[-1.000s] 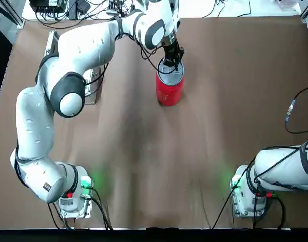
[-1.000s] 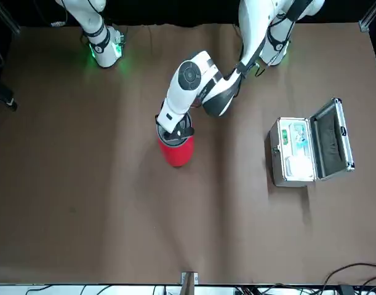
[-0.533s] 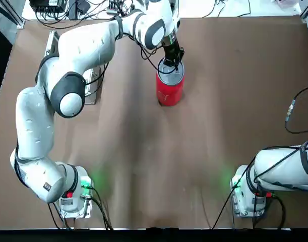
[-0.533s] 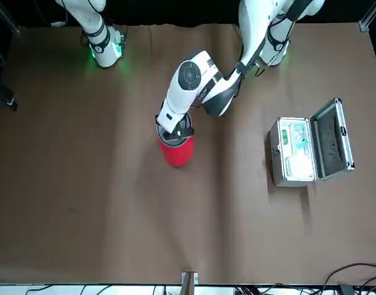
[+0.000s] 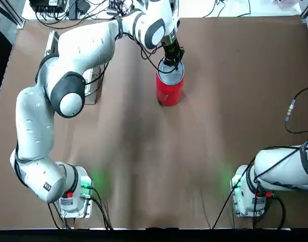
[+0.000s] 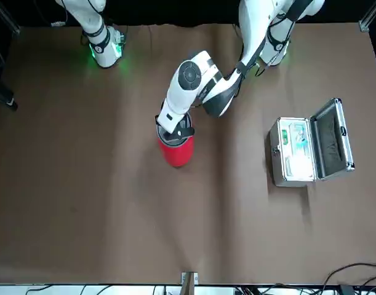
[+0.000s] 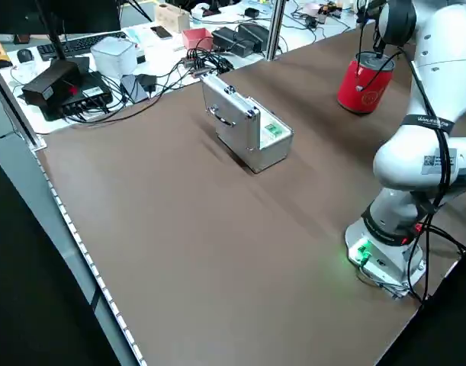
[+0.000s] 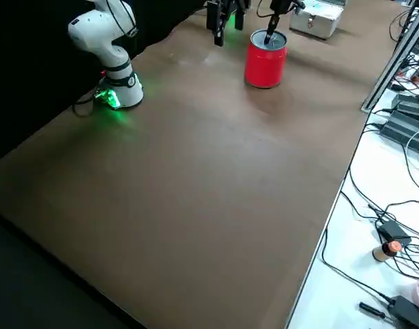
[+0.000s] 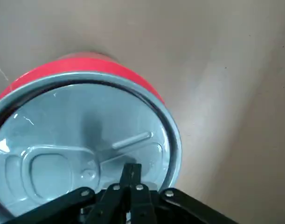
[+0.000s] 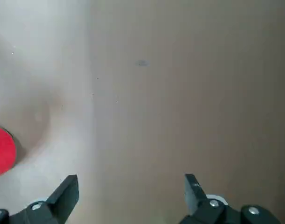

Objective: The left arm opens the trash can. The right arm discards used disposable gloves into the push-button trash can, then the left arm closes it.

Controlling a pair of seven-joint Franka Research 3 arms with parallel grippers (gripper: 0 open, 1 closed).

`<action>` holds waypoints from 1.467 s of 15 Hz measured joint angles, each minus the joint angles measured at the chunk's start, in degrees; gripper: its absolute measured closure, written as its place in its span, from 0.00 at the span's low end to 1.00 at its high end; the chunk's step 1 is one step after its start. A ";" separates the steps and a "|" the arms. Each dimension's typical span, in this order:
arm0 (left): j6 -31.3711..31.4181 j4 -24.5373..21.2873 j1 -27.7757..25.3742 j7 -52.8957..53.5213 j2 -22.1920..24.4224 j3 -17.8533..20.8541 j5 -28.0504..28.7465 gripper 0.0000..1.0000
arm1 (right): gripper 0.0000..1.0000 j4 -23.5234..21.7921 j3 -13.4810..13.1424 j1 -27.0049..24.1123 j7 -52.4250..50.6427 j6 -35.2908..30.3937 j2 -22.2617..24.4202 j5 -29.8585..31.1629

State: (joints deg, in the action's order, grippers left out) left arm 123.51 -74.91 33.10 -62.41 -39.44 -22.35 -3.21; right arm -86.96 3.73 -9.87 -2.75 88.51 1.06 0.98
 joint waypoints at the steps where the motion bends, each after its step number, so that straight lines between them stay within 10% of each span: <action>1: 0.00 0.00 0.00 -0.16 0.00 0.00 0.00 0.98 | 0.00 0.00 0.00 0.00 0.00 0.00 0.00 0.00; 15: -5.22 0.48 -0.60 -1.31 2.41 0.19 0.43 0.98 | 0.00 0.00 0.02 0.00 0.00 -0.03 0.00 0.00; 22: -15.78 0.80 -9.09 5.61 9.55 0.44 1.36 0.40 | 0.00 0.00 0.02 0.00 -0.01 -2.19 0.00 0.00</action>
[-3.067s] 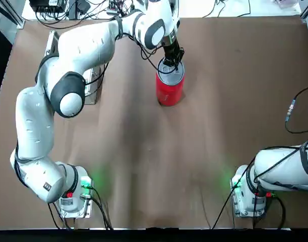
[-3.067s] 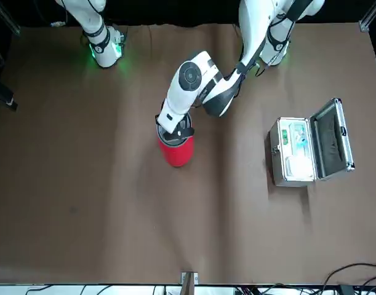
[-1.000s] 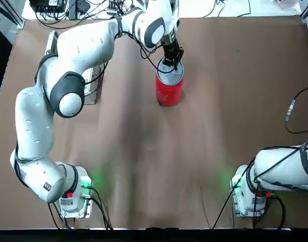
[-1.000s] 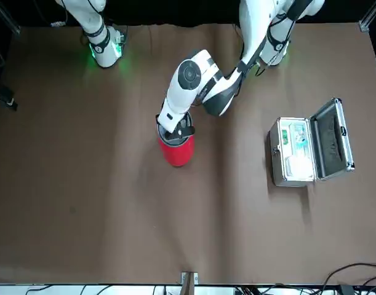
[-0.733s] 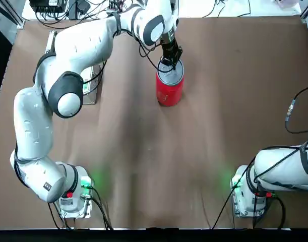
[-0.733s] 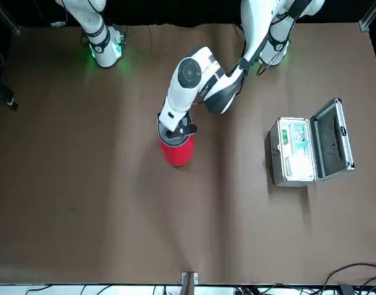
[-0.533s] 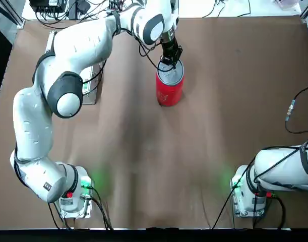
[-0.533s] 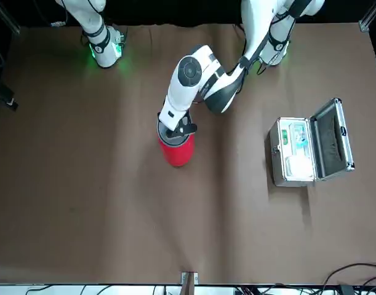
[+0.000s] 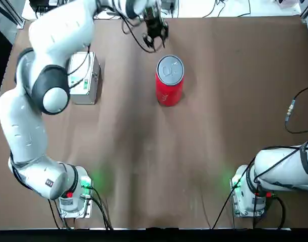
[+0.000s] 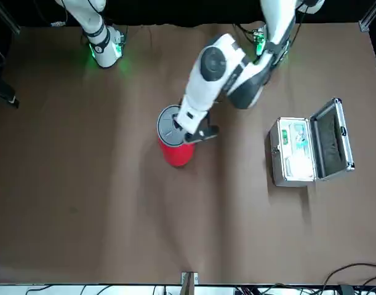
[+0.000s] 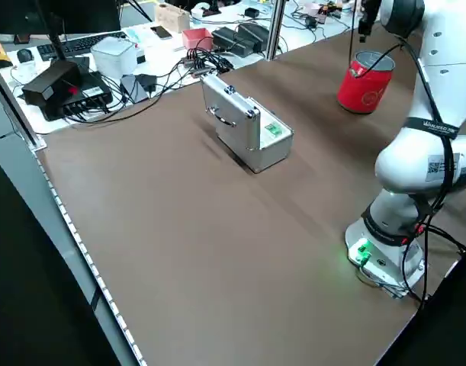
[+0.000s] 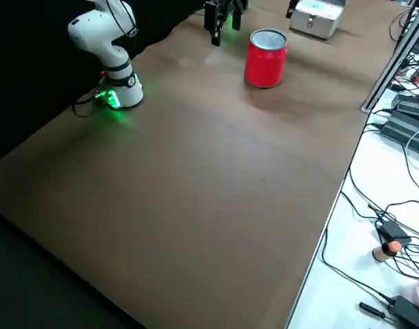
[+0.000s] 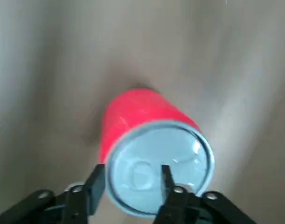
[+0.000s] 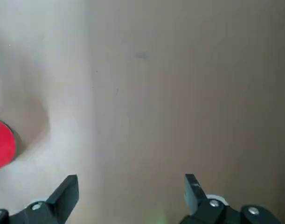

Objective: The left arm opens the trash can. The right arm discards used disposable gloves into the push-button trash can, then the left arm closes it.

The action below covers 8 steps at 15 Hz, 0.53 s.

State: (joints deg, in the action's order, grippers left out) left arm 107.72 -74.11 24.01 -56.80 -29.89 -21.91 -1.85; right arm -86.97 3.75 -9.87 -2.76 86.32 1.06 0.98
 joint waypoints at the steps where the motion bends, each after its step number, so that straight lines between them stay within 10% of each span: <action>1: -1.53 0.00 -1.77 2.24 0.81 0.02 0.01 0.31 | 0.00 0.00 0.01 0.00 0.00 -0.22 0.00 0.00; 5: -9.95 0.02 -9.15 12.47 3.12 0.06 0.06 0.00 | 0.00 -0.01 0.02 0.00 0.00 -0.35 0.00 0.00; 8: -14.59 0.07 -13.79 19.30 4.82 0.13 0.09 0.00 | 0.00 -0.02 0.07 0.00 0.00 -0.36 0.00 0.00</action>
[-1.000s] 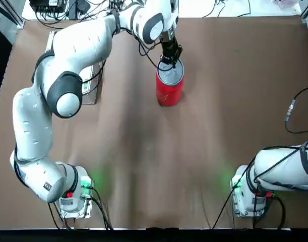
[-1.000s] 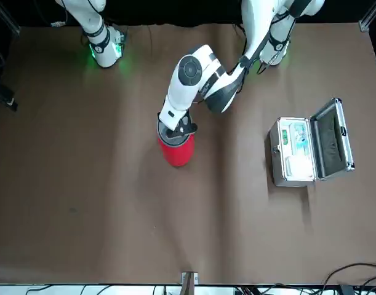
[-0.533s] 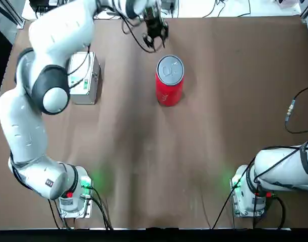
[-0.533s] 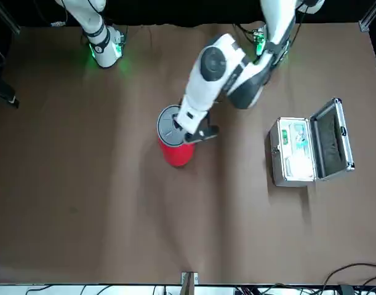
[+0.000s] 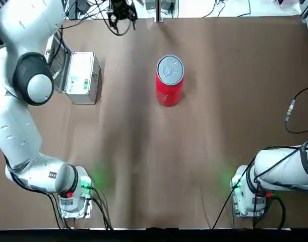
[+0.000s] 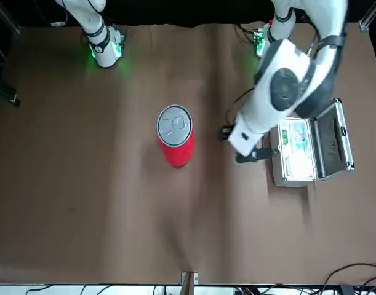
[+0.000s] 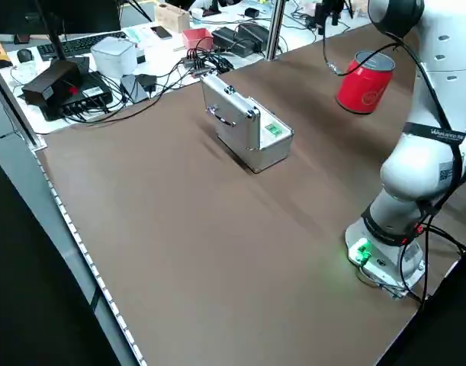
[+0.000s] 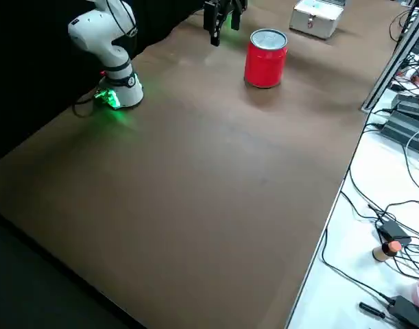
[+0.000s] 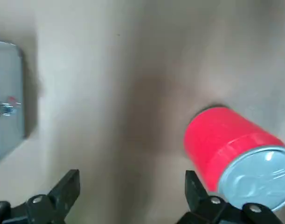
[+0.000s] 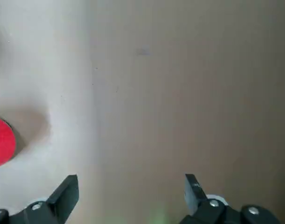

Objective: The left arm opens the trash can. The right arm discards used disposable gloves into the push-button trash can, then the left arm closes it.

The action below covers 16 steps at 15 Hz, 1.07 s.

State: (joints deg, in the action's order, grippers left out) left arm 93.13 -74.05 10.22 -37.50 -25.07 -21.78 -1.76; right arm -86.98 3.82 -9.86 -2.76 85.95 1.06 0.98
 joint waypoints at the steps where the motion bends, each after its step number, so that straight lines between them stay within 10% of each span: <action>1: -1.48 0.01 -1.51 2.44 0.75 0.02 0.03 0.00 | 0.00 0.01 0.01 0.00 0.00 0.00 0.00 0.00; 12: -7.16 0.07 -16.71 30.01 8.53 0.67 1.41 0.00 | 0.00 0.00 0.07 0.00 0.01 0.07 0.00 0.00; 16: -8.34 0.06 -14.96 39.30 12.79 9.39 1.44 0.00 | 0.00 -0.01 -0.05 -0.02 0.02 0.32 0.00 -0.43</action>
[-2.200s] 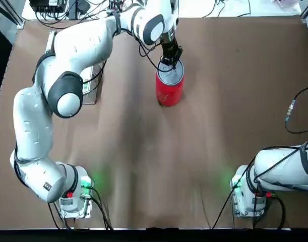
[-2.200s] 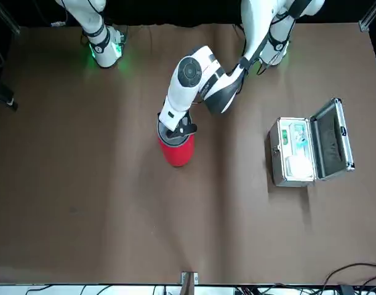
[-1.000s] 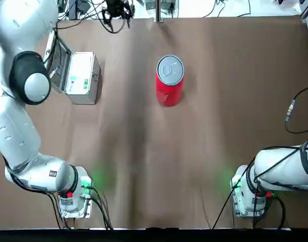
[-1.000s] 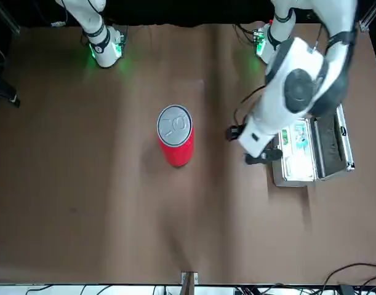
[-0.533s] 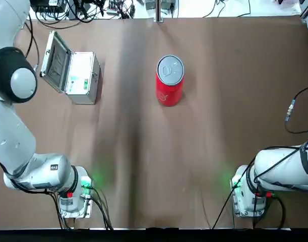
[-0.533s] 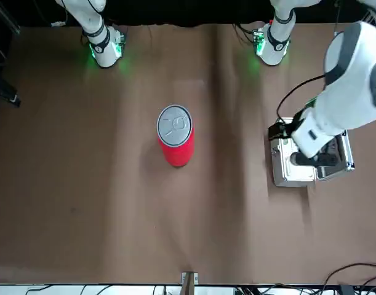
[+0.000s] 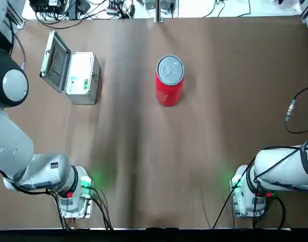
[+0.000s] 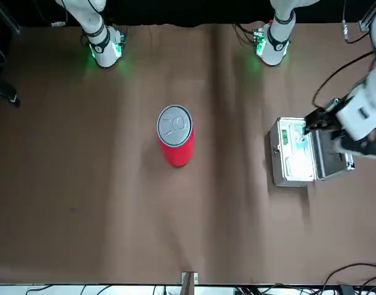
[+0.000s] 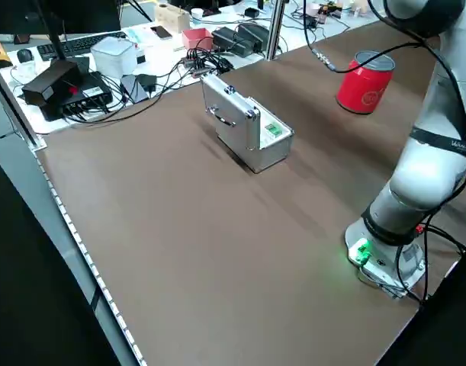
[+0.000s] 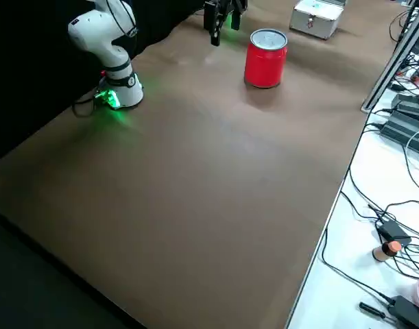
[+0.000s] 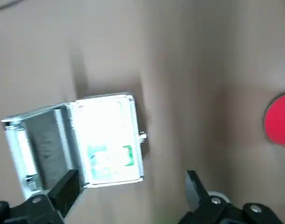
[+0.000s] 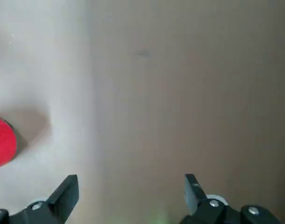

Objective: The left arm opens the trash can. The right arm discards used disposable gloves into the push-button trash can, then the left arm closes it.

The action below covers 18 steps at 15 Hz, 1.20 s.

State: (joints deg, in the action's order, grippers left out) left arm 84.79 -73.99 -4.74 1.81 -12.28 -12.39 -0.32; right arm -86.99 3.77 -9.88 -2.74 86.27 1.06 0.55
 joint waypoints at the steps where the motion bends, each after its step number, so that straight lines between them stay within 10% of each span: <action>1: -1.15 -0.07 1.10 0.77 1.16 2.08 0.00 0.00 | 0.00 0.00 -0.08 -0.02 0.01 0.45 0.00 -0.48; 18: -0.39 -2.48 3.39 0.36 3.62 6.63 0.00 0.00 | 0.00 -0.29 -0.21 -0.13 0.01 0.92 0.00 -1.49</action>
State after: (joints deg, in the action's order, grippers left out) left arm 84.40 -76.47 -1.35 2.17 -8.66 -5.76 -0.33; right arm -87.28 3.55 -10.01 -2.73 87.19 1.06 -0.94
